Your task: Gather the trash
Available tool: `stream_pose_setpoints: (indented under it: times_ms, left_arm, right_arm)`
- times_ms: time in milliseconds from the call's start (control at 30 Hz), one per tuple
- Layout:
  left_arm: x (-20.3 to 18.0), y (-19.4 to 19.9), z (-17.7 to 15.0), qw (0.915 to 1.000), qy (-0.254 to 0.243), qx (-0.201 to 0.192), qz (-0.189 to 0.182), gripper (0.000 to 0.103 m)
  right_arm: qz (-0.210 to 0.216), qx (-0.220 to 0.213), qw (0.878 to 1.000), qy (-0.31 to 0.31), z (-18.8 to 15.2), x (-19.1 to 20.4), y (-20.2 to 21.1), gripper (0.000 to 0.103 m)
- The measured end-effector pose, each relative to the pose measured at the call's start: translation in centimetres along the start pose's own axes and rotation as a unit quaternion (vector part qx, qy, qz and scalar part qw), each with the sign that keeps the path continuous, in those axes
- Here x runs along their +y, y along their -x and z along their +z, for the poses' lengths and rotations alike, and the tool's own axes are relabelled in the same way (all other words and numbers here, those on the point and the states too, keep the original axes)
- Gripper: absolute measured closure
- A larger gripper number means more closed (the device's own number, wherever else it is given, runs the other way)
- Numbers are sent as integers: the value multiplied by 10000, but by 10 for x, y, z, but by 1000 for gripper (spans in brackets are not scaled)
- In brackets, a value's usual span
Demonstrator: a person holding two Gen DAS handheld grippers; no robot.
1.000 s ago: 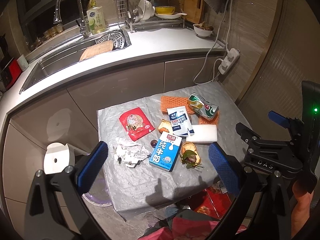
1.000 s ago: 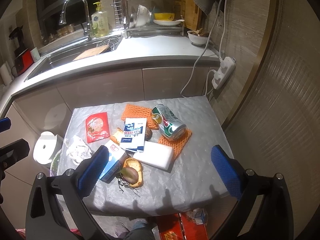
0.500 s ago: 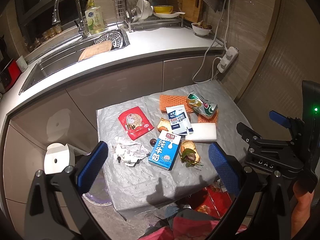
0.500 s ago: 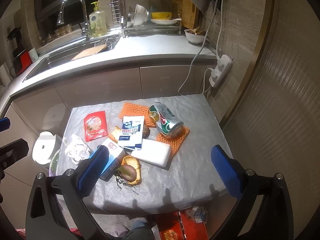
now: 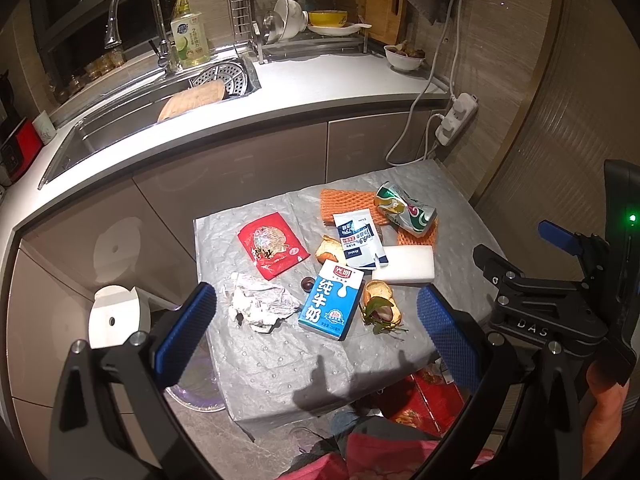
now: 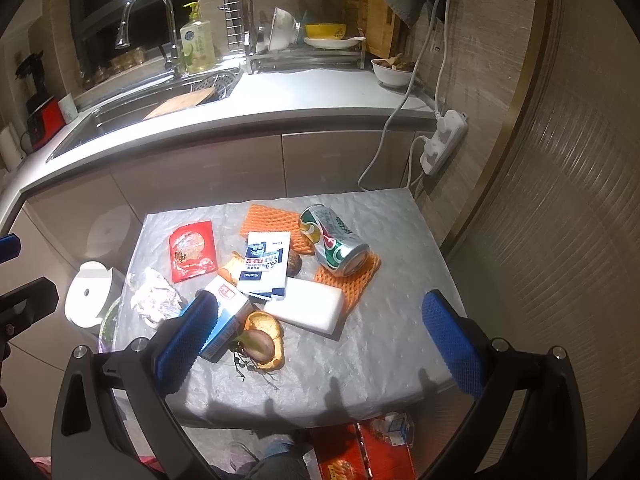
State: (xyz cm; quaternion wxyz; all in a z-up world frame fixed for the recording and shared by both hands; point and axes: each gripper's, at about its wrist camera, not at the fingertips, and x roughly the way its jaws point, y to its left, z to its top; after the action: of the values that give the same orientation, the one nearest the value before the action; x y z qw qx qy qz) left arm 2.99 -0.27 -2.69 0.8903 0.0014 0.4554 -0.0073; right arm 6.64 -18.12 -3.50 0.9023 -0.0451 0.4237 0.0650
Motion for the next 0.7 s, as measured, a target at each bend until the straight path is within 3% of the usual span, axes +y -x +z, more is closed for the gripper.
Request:
stream_pose_setpoints:
  times_ms: [700]
  left_arm:
    - [15, -36, 25, 9992, 201, 304, 135, 6]
  right_arm:
    - [128, 230, 9995, 161, 26, 2, -41, 2]
